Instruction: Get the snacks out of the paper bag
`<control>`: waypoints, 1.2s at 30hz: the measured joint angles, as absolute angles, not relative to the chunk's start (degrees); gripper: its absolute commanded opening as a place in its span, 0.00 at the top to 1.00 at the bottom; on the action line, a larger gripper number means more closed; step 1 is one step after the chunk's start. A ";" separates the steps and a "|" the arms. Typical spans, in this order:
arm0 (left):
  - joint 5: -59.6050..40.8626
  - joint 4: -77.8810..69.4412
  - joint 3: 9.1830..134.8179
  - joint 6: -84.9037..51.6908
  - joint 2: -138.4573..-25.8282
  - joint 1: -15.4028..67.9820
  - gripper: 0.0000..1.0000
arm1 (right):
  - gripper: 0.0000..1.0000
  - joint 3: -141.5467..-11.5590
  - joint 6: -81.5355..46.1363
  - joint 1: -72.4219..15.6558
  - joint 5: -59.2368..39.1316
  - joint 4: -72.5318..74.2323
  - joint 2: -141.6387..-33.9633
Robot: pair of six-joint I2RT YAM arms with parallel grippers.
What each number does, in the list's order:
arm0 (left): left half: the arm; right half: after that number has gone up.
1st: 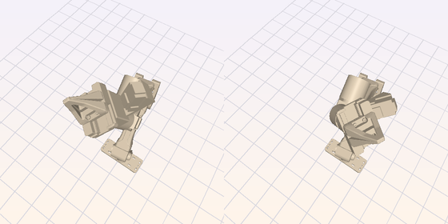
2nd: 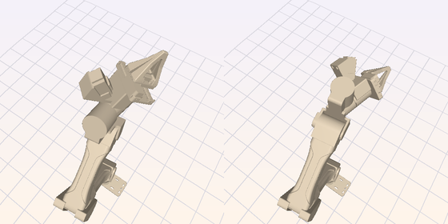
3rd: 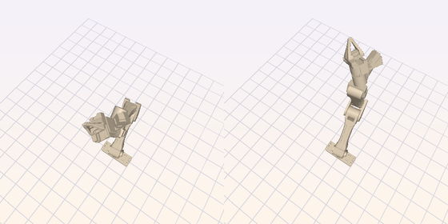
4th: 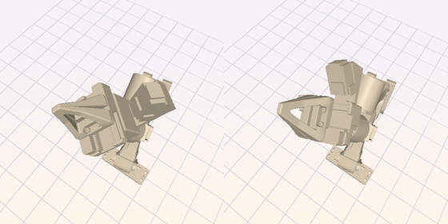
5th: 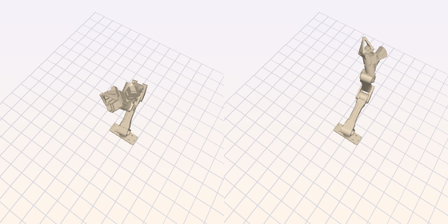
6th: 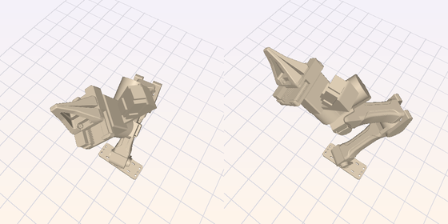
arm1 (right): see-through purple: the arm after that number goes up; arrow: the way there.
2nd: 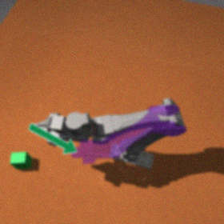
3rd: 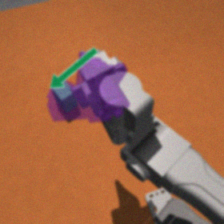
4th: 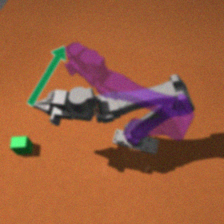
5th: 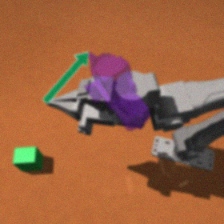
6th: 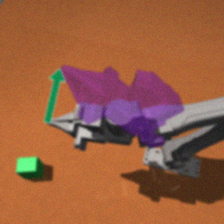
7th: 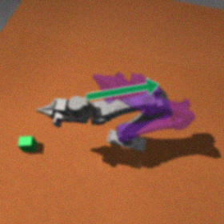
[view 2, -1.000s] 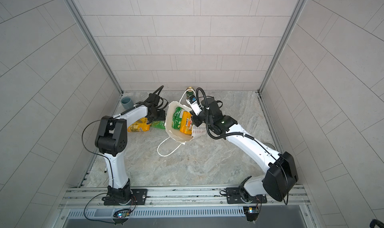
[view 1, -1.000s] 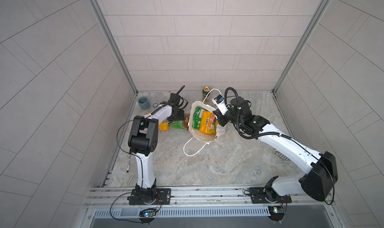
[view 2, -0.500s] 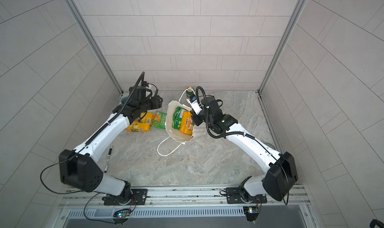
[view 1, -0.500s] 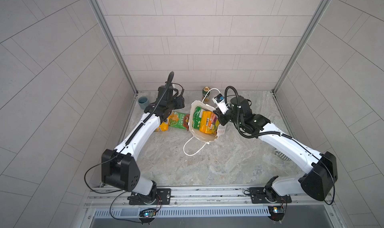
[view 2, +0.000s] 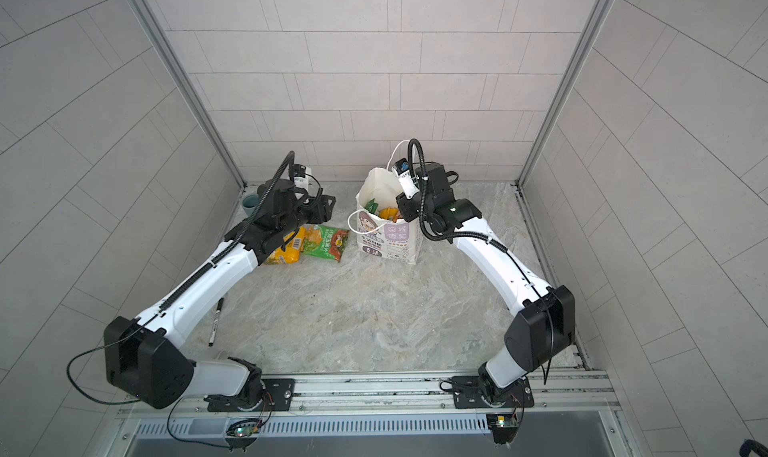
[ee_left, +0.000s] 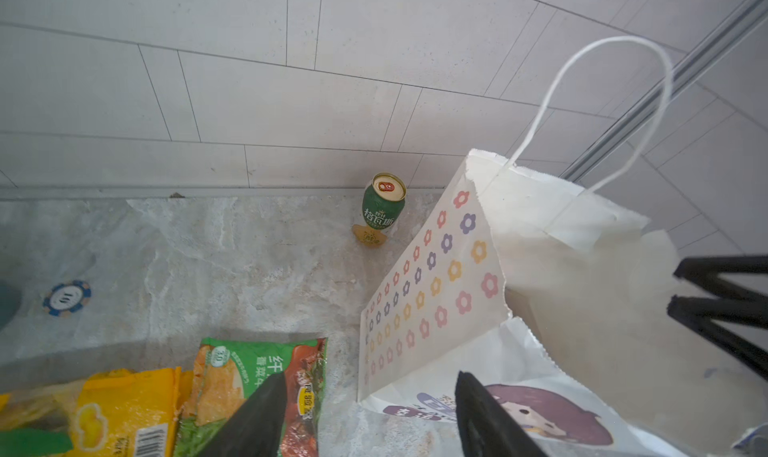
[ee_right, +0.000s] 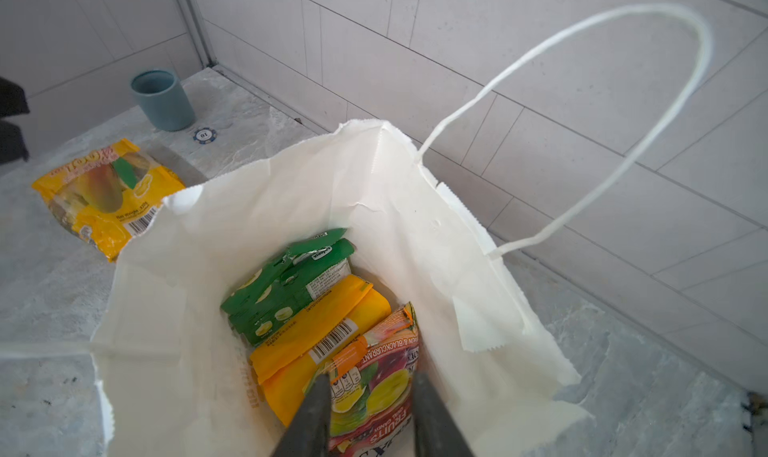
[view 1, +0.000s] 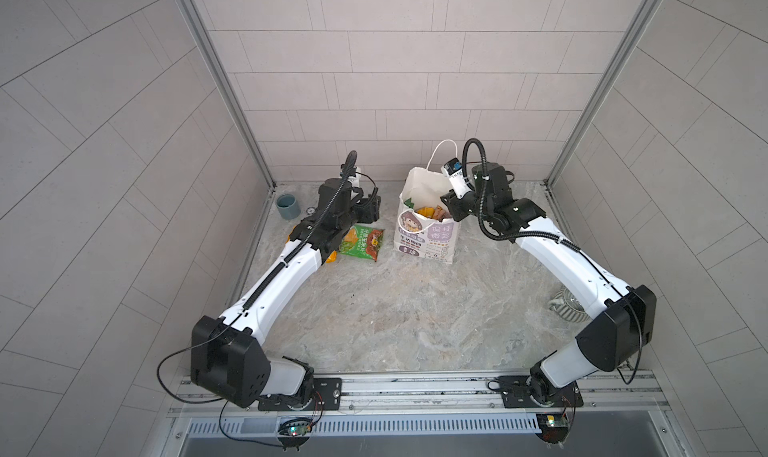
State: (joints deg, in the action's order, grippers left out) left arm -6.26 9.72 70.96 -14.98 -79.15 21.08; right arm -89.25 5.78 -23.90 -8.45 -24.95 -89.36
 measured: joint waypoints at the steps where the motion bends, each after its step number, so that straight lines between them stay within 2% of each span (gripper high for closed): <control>1: -6.46 9.43 71.29 -14.11 -79.15 21.08 0.17 | 0.33 -90.59 6.04 -23.46 -8.47 -25.63 -89.54; 6: -10.81 8.95 77.67 -8.60 -79.92 21.02 0.15 | 0.14 -106.89 5.48 -18.13 -14.55 -33.39 -94.96; 11: -16.88 8.47 85.34 -4.32 -82.13 21.02 0.15 | 0.08 -125.73 9.02 -15.25 -15.03 -46.02 -106.34; 16: -21.56 10.46 86.56 -0.97 -84.14 21.02 0.15 | 0.06 -139.15 13.50 -14.52 -16.58 -58.43 -118.13; 20: -23.40 13.02 86.46 1.23 -84.90 21.02 0.15 | 0.14 -143.85 17.45 -13.82 -16.97 -64.97 -123.76; 22: -23.59 13.85 86.41 2.09 -84.90 21.02 0.15 | 0.24 -144.44 19.05 -13.69 -17.21 -66.96 -124.77; 25: -23.59 14.09 86.02 3.07 -84.90 21.02 0.16 | 0.32 -144.90 21.21 -13.54 -18.04 -68.58 -125.16; 28: -23.57 14.33 85.62 3.60 -84.90 21.02 0.16 | 0.47 -146.15 22.68 -13.54 -18.85 -69.49 -125.80; 32: -23.57 14.48 85.03 3.77 -84.90 21.02 0.17 | 0.50 -146.91 23.99 -13.54 -19.31 -69.71 -127.15; 36: -23.57 14.50 84.49 3.75 -84.90 21.02 0.17 | 0.49 -146.91 24.40 -13.54 -19.25 -69.60 -128.79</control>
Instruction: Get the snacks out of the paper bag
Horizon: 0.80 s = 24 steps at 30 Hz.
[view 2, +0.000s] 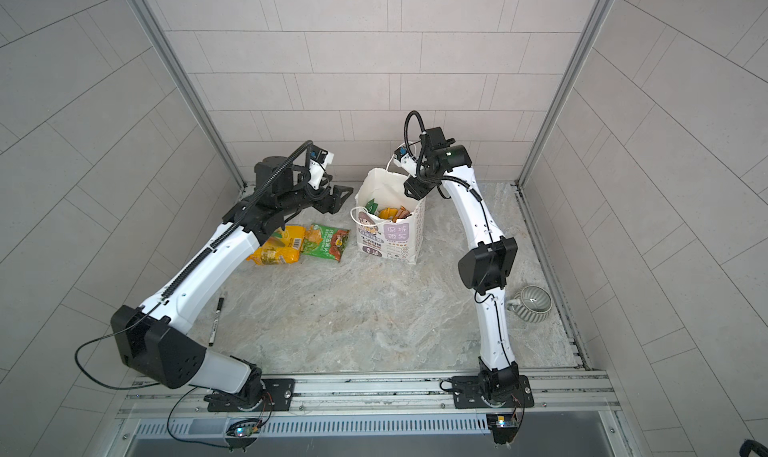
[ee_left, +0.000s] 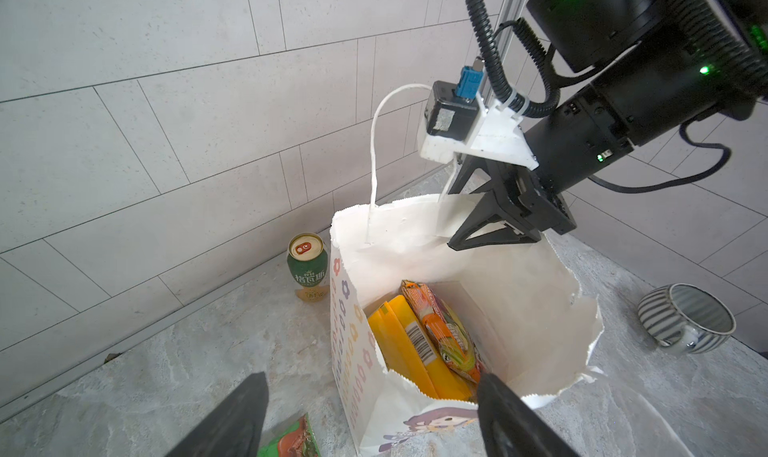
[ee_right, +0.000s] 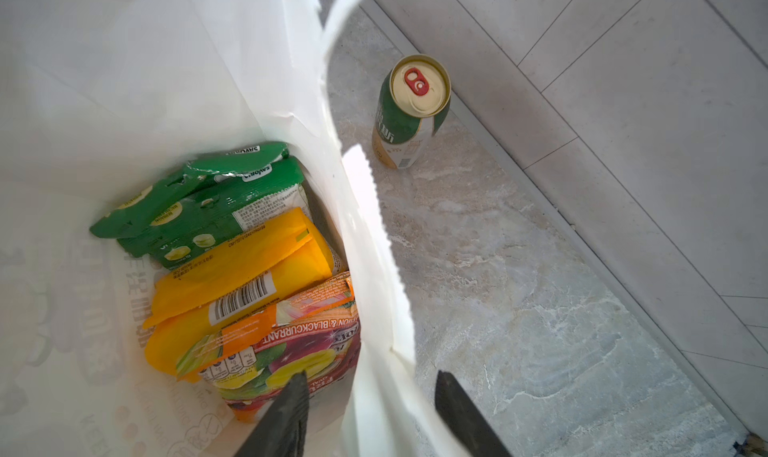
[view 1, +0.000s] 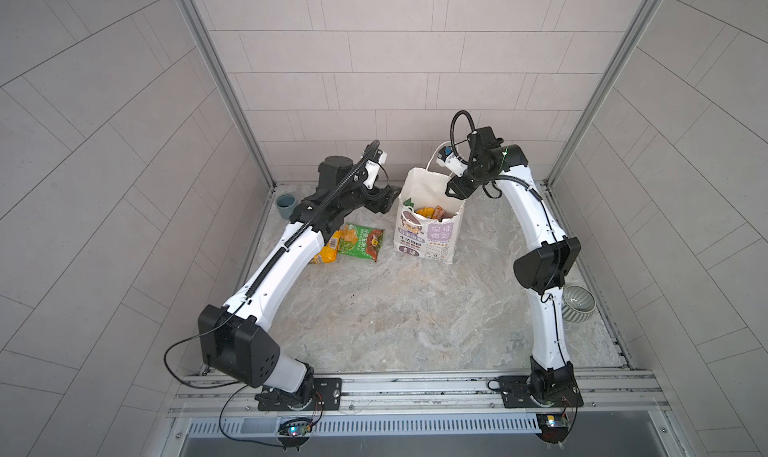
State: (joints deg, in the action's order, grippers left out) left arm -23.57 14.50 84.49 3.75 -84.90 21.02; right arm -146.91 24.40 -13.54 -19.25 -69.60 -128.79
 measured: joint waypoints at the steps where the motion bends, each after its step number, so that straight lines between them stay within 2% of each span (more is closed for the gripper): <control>1: -23.59 14.50 84.42 3.73 -84.90 21.02 0.18 | 0.51 -146.91 24.40 -13.54 -19.18 -69.52 -129.16; 2: -23.59 14.50 84.38 3.73 -84.90 21.02 0.18 | 0.55 -146.91 24.36 -13.54 -19.14 -69.28 -129.51; 8: -23.44 14.44 84.27 3.64 -84.90 21.02 0.21 | 0.96 -147.22 23.62 -13.54 -18.28 -67.42 -130.21; 9: -23.27 14.44 84.27 3.53 -84.90 21.02 0.21 | 1.00 -147.37 23.40 -13.54 -17.72 -67.05 -130.21; 24: -20.14 12.23 83.85 1.69 -86.91 20.64 0.27 | 1.00 -151.74 19.38 -13.34 -11.09 -64.73 -132.40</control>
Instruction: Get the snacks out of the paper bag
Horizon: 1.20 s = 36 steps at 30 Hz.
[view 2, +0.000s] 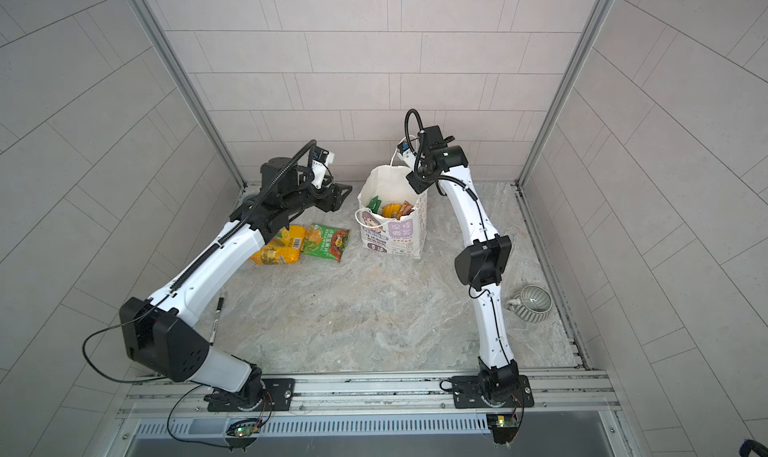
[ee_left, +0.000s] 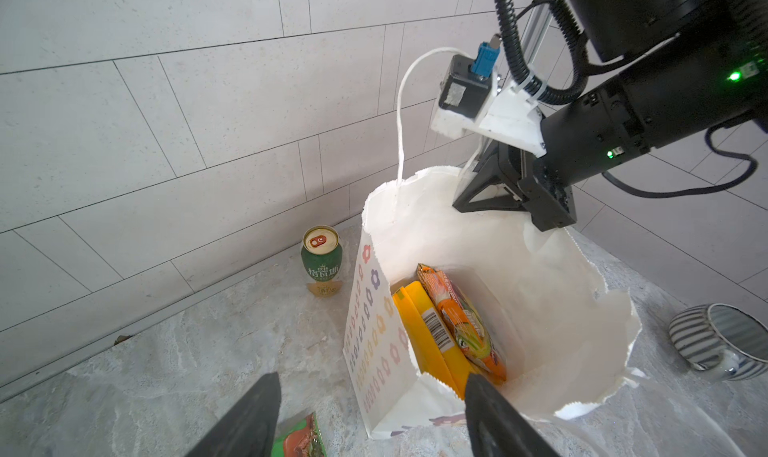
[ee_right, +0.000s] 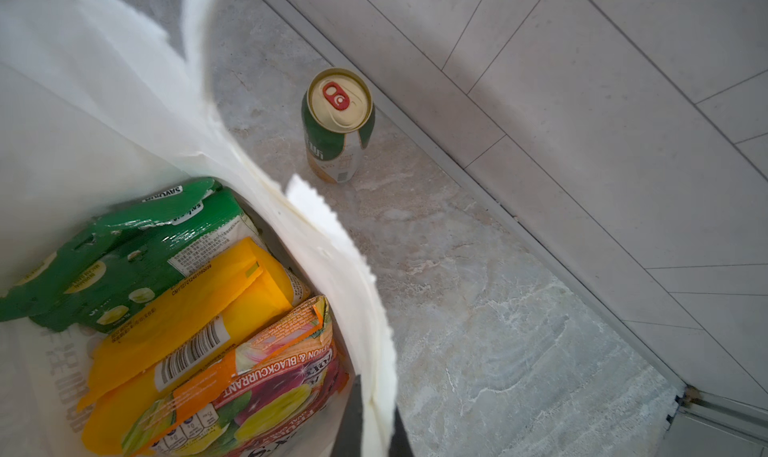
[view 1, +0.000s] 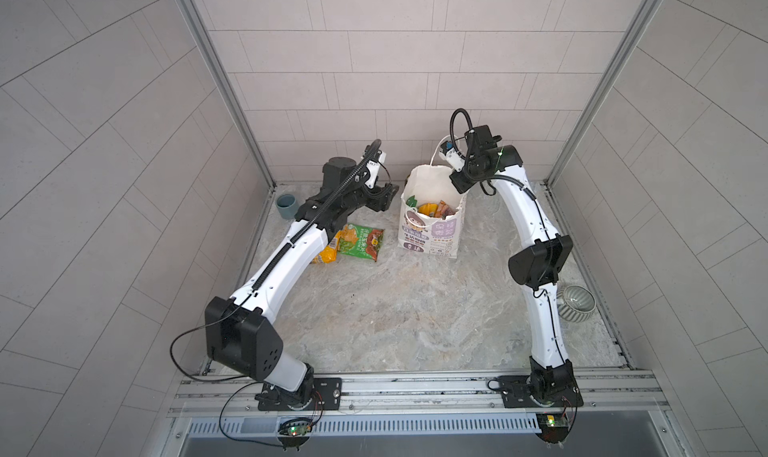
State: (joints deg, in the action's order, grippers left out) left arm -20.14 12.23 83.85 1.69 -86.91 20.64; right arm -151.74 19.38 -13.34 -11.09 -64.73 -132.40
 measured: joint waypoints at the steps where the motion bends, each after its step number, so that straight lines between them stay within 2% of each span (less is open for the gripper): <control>1: -19.88 12.19 83.85 1.45 -86.91 20.64 0.28 | 1.00 -151.81 19.22 -13.30 -10.61 -64.31 -132.40; 8: -18.39 10.37 81.82 0.10 -86.21 20.64 0.34 | 1.00 -151.02 19.03 -13.06 -10.50 -63.64 -131.46; 16: -14.90 10.00 78.43 -2.39 -79.61 21.26 0.35 | 1.00 -137.19 19.73 -13.63 -15.00 -61.10 -120.95; 20: -12.49 7.66 73.54 -4.34 -74.26 22.65 0.36 | 1.00 -126.15 21.12 -14.94 -15.81 -56.66 -113.73; 26: -8.82 4.80 59.00 -8.69 -64.64 25.23 0.38 | 1.00 -103.50 21.76 -18.24 -15.40 -43.18 -99.70; 36: -8.71 8.95 55.29 -9.61 -61.41 33.26 0.38 | 1.00 -82.67 21.37 -26.65 -9.52 -29.95 -86.70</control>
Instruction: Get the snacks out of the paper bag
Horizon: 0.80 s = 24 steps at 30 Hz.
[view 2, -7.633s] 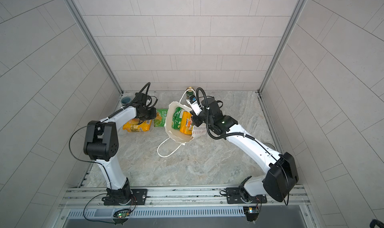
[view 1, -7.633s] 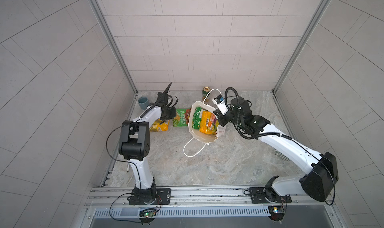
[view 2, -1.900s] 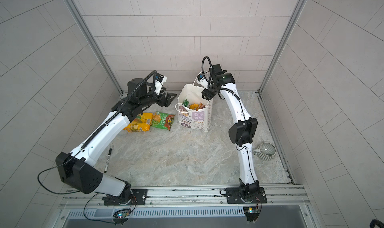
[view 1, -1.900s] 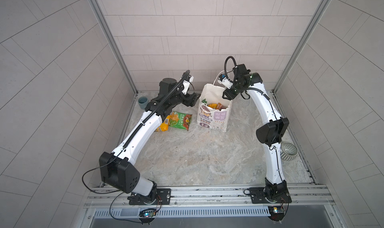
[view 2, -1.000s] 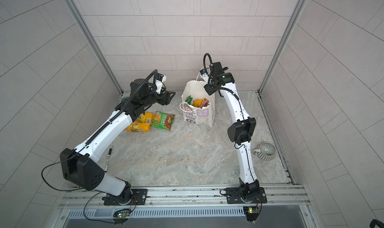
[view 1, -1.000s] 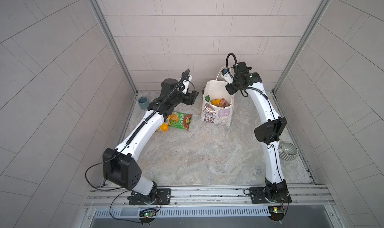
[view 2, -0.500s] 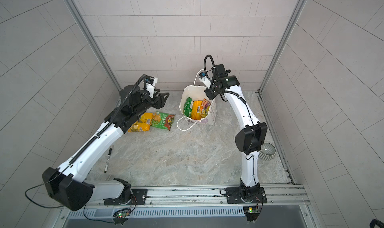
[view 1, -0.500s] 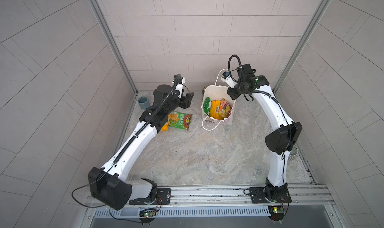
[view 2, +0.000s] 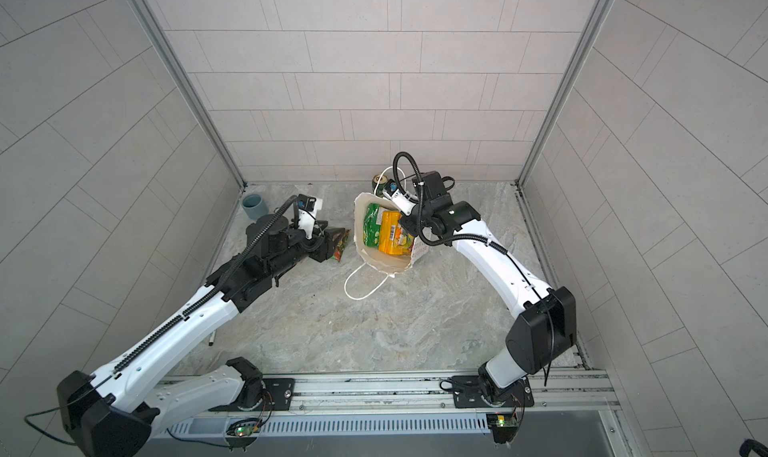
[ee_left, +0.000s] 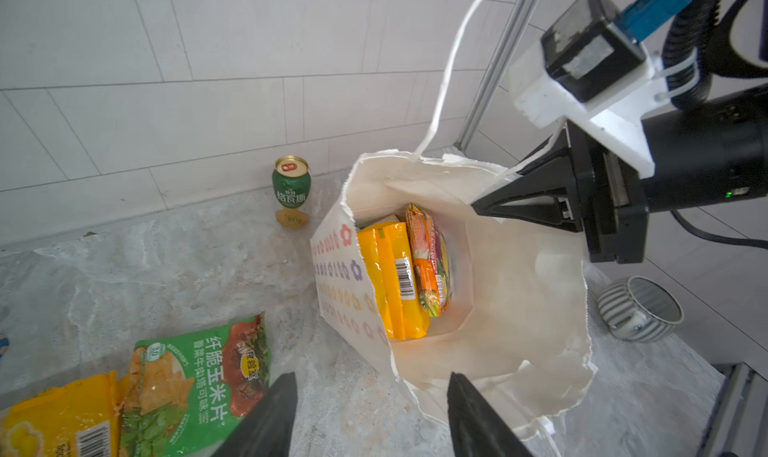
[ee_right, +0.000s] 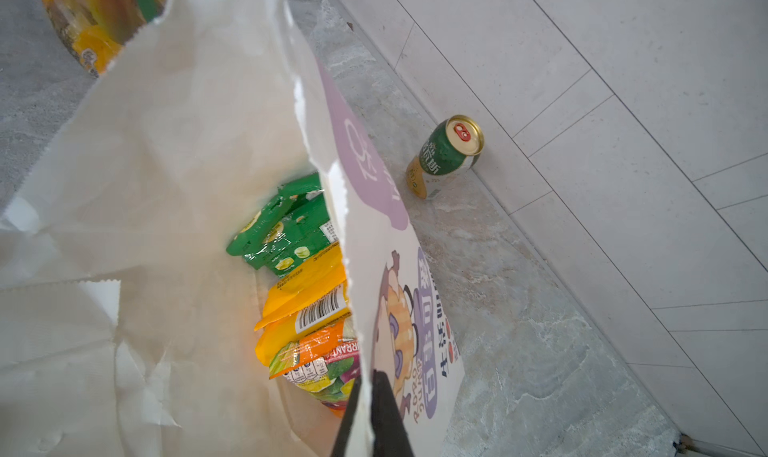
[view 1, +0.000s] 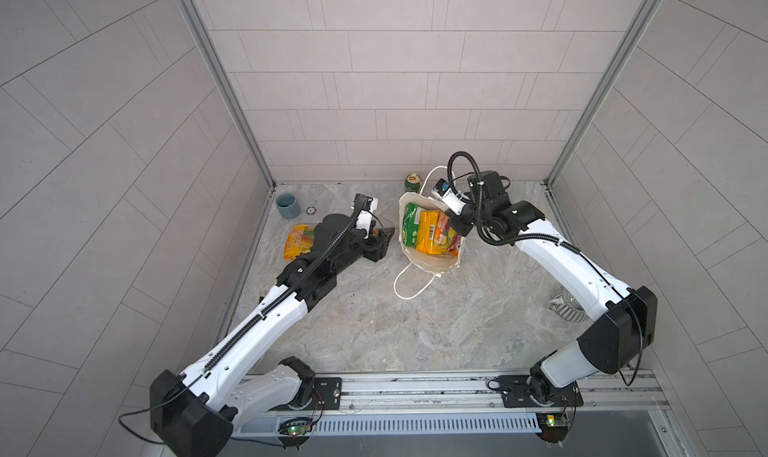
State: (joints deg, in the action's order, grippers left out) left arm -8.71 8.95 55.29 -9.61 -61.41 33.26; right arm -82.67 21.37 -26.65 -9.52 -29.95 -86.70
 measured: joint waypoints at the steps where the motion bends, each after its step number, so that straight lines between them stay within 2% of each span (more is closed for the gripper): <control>1: -8.64 9.56 55.20 -9.61 -61.73 34.24 0.37 | 1.00 -81.01 20.93 -27.57 -8.78 -28.62 -86.00; 8: -8.69 12.12 56.23 -9.21 -66.70 39.20 0.36 | 1.00 -74.11 16.40 -32.12 -5.37 -23.83 -82.70; 24: -6.55 13.34 66.37 -10.55 -81.47 45.63 0.29 | 1.00 -71.72 7.44 -32.23 -5.28 -21.10 -79.24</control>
